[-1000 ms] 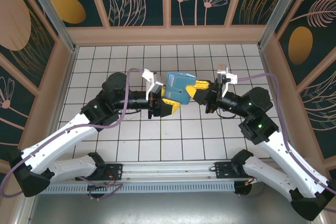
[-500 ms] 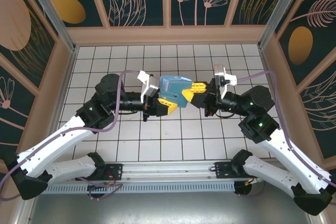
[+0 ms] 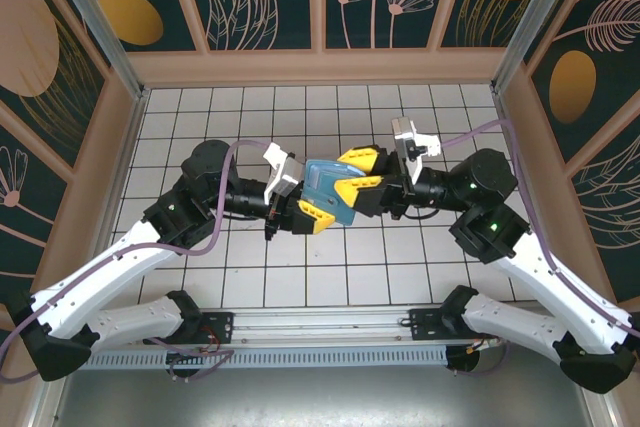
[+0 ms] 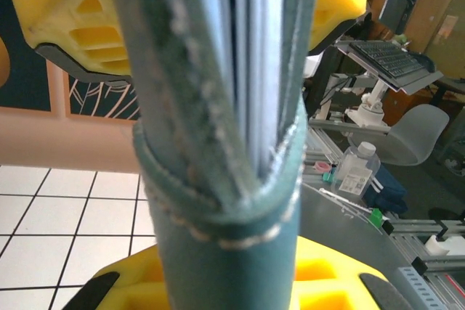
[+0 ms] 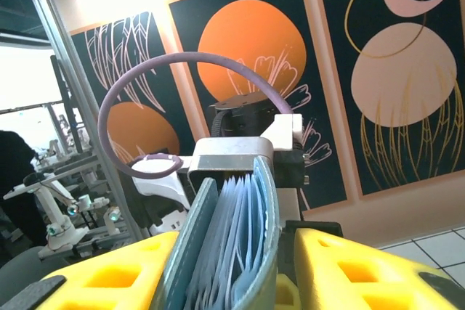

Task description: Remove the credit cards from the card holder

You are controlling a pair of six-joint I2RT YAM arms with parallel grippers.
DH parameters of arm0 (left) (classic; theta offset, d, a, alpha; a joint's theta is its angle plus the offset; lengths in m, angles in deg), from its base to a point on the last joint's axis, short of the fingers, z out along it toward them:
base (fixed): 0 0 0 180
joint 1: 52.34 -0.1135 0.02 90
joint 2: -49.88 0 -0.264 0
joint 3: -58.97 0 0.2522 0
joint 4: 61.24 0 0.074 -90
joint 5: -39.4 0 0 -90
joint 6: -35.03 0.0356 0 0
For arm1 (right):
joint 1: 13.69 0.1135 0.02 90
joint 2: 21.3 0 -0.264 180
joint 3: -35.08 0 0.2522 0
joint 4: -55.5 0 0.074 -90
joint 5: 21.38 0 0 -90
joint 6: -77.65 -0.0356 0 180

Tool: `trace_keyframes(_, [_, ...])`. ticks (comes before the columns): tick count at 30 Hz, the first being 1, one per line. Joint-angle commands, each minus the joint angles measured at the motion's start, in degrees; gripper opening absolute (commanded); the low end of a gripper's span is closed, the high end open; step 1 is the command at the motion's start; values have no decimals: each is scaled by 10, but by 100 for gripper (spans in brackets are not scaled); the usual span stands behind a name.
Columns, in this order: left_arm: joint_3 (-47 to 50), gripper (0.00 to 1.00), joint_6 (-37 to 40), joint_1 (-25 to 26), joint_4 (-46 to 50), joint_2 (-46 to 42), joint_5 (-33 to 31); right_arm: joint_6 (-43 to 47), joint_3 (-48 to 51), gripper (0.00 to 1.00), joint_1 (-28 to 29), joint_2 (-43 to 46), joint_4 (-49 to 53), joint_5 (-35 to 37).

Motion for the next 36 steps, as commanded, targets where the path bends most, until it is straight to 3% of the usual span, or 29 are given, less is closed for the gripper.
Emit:
trace_keyframes(1, [-23, 8, 23, 2, 16, -3, 10, 20, -29, 42, 16, -9, 28, -3])
trace_keyframes(4, [-23, 8, 25, 2, 17, -5, 7, 29, -33, 38, 29, -14, 41, 0])
trace_keyframes(10, [-25, 10, 22, 2, 14, -8, -8, 28, -30, 20, 36, -11, 33, 12])
trace_keyframes(11, [-24, 13, 22, 2, 15, -9, -14, 28, -29, 17, 37, -11, 32, 14])
trace_keyframes(15, [-24, 45, 26, 2, 29, -20, -85, 35, -31, 8, 37, -7, 47, 43])
trace_keyframes(19, [-26, 57, 36, 2, 54, -42, -201, 44, -24, 5, 37, 6, 62, 112])
trace_keyframes(21, [-20, 67, 33, 2, 62, -57, -293, 43, -16, 4, 37, 16, 70, 175])
trace_keyframes(24, [-12, 68, 30, 2, 73, -68, -389, 34, -3, 0, 35, 25, 78, 270])
trace_keyframes(27, [-18, 67, 21, 2, 89, -57, -436, 13, 8, 0, 35, 26, 76, 339])
trace_keyframes(31, [-42, 65, 8, 2, 101, -20, -404, -49, 17, 0, 35, 17, 79, 410])
trace_keyframes(36, [-64, 56, 2, 2, 107, 14, -377, -123, -6, 0, 30, -15, 136, 472])
